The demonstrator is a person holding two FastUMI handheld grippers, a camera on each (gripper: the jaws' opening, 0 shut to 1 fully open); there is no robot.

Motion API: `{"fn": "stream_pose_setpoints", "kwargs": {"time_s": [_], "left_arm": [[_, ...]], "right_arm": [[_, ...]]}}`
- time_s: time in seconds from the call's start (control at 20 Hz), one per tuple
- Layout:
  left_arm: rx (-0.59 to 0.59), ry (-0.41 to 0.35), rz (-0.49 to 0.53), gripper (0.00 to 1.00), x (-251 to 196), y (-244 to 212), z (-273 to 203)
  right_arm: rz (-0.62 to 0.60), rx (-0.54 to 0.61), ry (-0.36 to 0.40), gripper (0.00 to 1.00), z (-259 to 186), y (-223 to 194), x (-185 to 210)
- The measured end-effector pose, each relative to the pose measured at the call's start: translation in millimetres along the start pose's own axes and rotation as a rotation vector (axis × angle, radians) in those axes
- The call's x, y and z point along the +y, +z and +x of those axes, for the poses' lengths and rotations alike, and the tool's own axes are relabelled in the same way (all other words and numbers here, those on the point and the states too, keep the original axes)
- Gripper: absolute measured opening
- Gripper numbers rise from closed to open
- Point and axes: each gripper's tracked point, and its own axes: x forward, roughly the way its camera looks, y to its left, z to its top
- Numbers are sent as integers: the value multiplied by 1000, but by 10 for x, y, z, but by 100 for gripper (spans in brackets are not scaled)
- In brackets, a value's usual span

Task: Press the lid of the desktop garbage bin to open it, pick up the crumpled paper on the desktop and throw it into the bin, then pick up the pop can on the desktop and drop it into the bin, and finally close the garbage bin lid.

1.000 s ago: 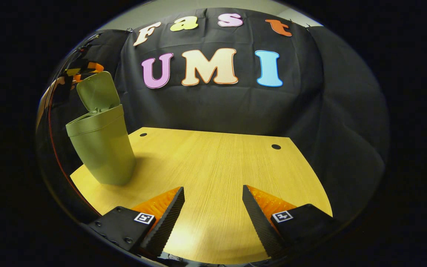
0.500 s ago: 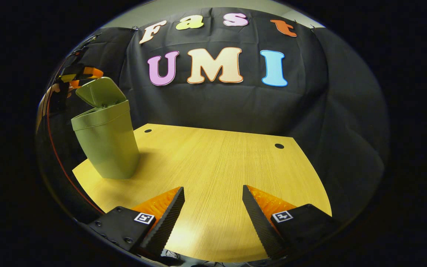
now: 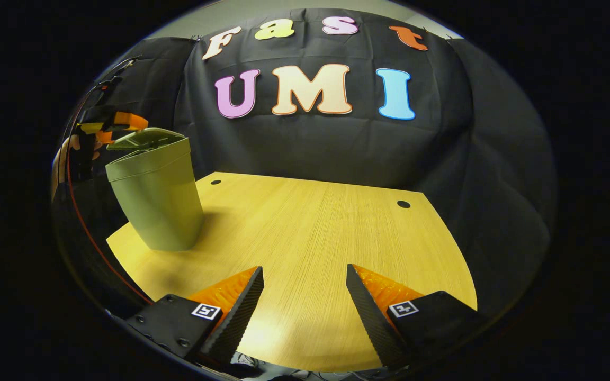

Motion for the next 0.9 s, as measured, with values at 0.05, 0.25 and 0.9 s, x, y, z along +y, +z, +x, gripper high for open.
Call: {"fn": "stream_pose_setpoints", "kwargs": {"time_s": [0.05,0.25,0.9], "left_arm": [[15,-1,6,94,-7,-58,8],[36,-2,17,91,-3,-159,18],[75,-56,54,94,-61,-279,32]], "right_arm": [[-2,0,3,99,3,-4,14],[-7,5,4,99,27,-5,5],[56,4,42,99,81,26,85]]}}
